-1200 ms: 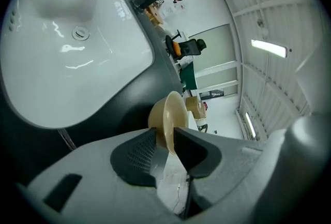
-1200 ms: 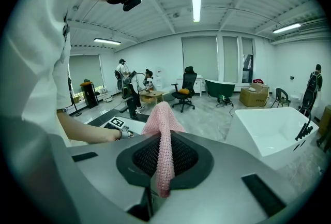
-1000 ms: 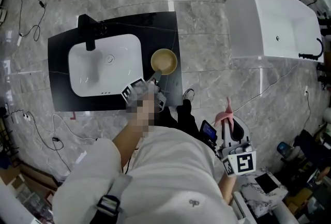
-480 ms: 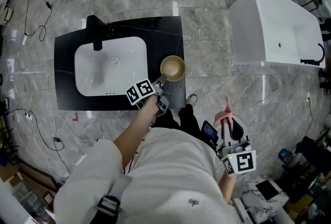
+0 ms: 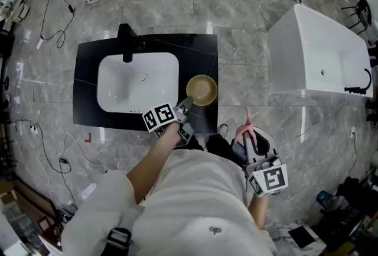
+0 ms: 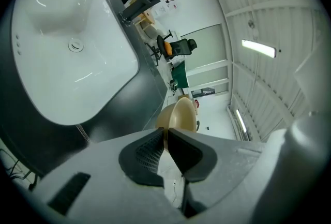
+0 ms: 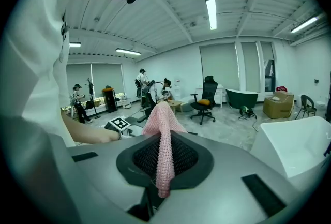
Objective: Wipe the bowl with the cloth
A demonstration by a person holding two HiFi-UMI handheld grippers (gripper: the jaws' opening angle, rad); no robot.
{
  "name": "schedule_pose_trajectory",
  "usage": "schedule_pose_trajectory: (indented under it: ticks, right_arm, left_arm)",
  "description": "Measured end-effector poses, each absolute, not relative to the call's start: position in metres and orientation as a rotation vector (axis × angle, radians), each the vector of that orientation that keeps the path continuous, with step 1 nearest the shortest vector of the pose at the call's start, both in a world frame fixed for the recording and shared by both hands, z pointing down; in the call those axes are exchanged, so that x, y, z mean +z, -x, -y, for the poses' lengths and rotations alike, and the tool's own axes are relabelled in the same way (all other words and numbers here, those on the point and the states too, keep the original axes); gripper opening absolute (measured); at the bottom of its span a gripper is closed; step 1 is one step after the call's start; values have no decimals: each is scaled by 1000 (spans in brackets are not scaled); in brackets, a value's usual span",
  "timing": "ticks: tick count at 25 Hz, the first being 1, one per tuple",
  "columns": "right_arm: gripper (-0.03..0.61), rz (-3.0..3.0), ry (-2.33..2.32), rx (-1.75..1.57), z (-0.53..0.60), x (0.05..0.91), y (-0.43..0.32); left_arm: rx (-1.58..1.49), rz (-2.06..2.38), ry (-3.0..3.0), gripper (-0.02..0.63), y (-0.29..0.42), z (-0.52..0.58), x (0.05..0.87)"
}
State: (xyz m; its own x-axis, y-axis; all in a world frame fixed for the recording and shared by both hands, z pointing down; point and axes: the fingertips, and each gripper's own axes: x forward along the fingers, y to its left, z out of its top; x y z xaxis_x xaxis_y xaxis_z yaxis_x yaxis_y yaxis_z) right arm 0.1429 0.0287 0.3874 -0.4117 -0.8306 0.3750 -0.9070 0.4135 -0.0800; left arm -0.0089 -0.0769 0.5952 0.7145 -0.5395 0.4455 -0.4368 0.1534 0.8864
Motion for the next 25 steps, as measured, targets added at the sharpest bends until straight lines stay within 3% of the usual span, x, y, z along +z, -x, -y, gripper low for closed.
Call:
schedule_pose_trajectory:
  ticks: [13, 25]
  right_arm:
    - [15, 2568, -1316, 398, 15, 388, -68]
    - [15, 2521, -1268, 328, 49, 386, -18]
  left_arm:
    - [-149, 891, -1677, 32, 39, 79, 506]
    - [-148, 869, -1816, 33, 46, 70, 473]
